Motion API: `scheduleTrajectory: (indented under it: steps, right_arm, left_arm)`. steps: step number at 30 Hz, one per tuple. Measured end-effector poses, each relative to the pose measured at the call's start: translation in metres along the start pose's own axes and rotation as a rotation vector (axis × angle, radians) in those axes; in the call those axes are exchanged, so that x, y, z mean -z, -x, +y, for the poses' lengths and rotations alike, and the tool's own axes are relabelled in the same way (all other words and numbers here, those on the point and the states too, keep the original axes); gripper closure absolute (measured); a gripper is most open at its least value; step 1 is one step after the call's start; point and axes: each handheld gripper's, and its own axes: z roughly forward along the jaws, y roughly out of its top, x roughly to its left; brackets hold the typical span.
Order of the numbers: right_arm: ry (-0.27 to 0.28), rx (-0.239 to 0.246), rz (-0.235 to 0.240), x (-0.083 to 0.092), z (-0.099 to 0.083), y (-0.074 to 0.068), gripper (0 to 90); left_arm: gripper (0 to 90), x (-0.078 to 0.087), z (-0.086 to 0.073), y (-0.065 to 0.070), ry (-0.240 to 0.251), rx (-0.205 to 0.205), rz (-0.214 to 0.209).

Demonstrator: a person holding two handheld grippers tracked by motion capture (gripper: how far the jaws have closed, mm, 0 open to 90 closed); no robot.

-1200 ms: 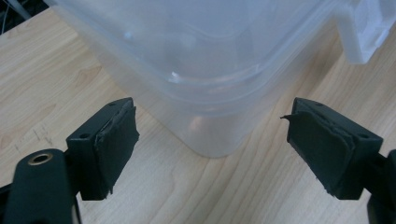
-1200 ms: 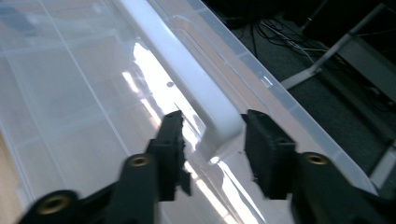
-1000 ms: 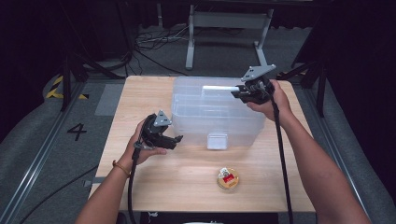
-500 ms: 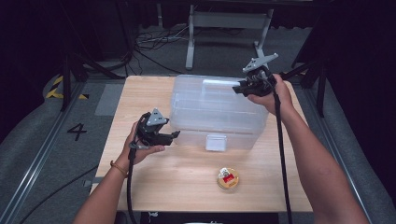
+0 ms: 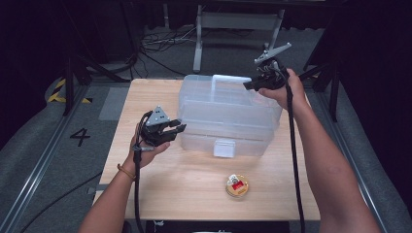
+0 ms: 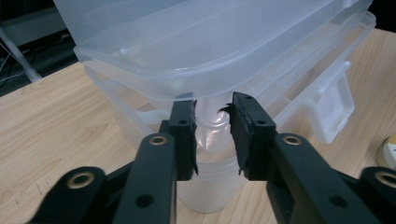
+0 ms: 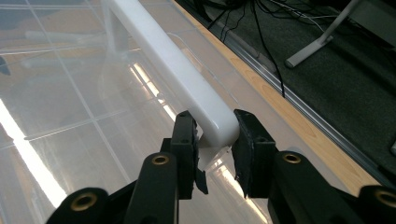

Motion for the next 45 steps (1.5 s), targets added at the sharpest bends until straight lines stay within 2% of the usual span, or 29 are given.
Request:
scheduleTrajectory:
  steps: [6, 8, 9, 13, 14, 16, 20, 21, 22, 24, 26, 29, 31, 33, 36, 37, 39, 40, 45]
  right_arm:
    - [0.001, 0.012, -0.023, 0.002, -0.001, -0.003, 71.1]
    - [0.003, 0.016, -0.025, 0.002, -0.002, -0.003, 71.1]
    - [0.02, 0.014, -0.042, 0.003, -0.004, -0.005, 71.1]
    - [0.015, 0.024, -0.07, 0.005, -0.005, -0.006, 69.8]
    - [0.012, 0.03, -0.086, 0.006, -0.006, -0.007, 65.1]
    - [0.017, 0.049, -0.125, 0.012, -0.008, -0.009, 62.3]
    - [0.078, 0.052, -0.127, 0.03, -0.018, -0.01, 58.5]
    - [0.093, 0.057, -0.14, 0.038, -0.023, -0.01, 57.3]
    - [0.097, 0.073, -0.173, 0.045, -0.029, -0.01, 57.1]
    - [0.097, 0.083, -0.18, 0.05, -0.035, -0.01, 55.5]
    - [0.135, 0.101, -0.199, 0.063, -0.051, -0.011, 56.8]
    - [0.162, 0.103, -0.184, 0.071, -0.063, -0.011, 56.8]
    - [0.178, 0.107, -0.203, 0.078, -0.077, -0.011, 55.8]
    - [0.213, 0.096, -0.199, 0.086, -0.096, -0.009, 53.9]
    - [0.227, 0.091, -0.205, 0.089, -0.11, -0.009, 51.8]
    - [0.26, 0.069, -0.199, 0.092, -0.124, -0.007, 49.9]
    - [0.297, 0.052, -0.19, 0.094, -0.137, -0.007, 48.0]
    - [0.297, 0.052, -0.19, 0.094, -0.137, -0.007, 48.0]
    - [0.305, 0.044, -0.173, 0.088, -0.163, -0.008, 45.1]
  left_arm:
    - [85.4, 0.001, -0.002, 0.0, 0.016, 0.022, 0.012]
    - [88.8, 0.003, -0.002, 0.0, 0.017, -0.008, 0.04]
    - [89.8, 0.004, -0.001, 0.0, 0.02, -0.018, 0.047]
    - [90.0, 0.003, -0.001, 0.0, 0.026, -0.033, 0.046]
    - [90.0, 0.003, -0.001, -0.001, 0.027, -0.032, 0.046]
    - [90.0, 0.002, -0.001, 0.0, 0.023, -0.039, 0.047]
    - [90.0, 0.002, -0.001, 0.001, 0.026, -0.041, 0.049]
    - [90.0, 0.002, -0.001, 0.001, 0.021, -0.044, 0.05]
    - [90.0, 0.002, 0.0, 0.001, 0.018, -0.05, 0.054]
    - [90.0, 0.002, 0.0, 0.001, 0.019, -0.053, 0.056]
    - [90.0, 0.002, 0.0, 0.002, 0.011, -0.067, 0.065]
    - [90.0, 0.002, 0.001, 0.002, 0.006, -0.073, 0.07]
    - [90.0, 0.002, 0.001, 0.003, 0.006, -0.07, 0.071]
    - [90.0, 0.002, 0.001, 0.002, 0.005, -0.069, 0.066]
    - [90.0, 0.002, 0.002, 0.002, 0.001, -0.072, 0.066]
    - [90.0, 0.002, 0.003, 0.002, -0.004, -0.072, 0.068]
    - [90.0, 0.002, 0.003, 0.002, -0.007, -0.071, 0.069]
    - [90.0, 0.002, 0.004, 0.003, -0.009, -0.072, 0.072]
    - [90.0, 0.002, 0.006, 0.004, -0.019, -0.076, 0.08]
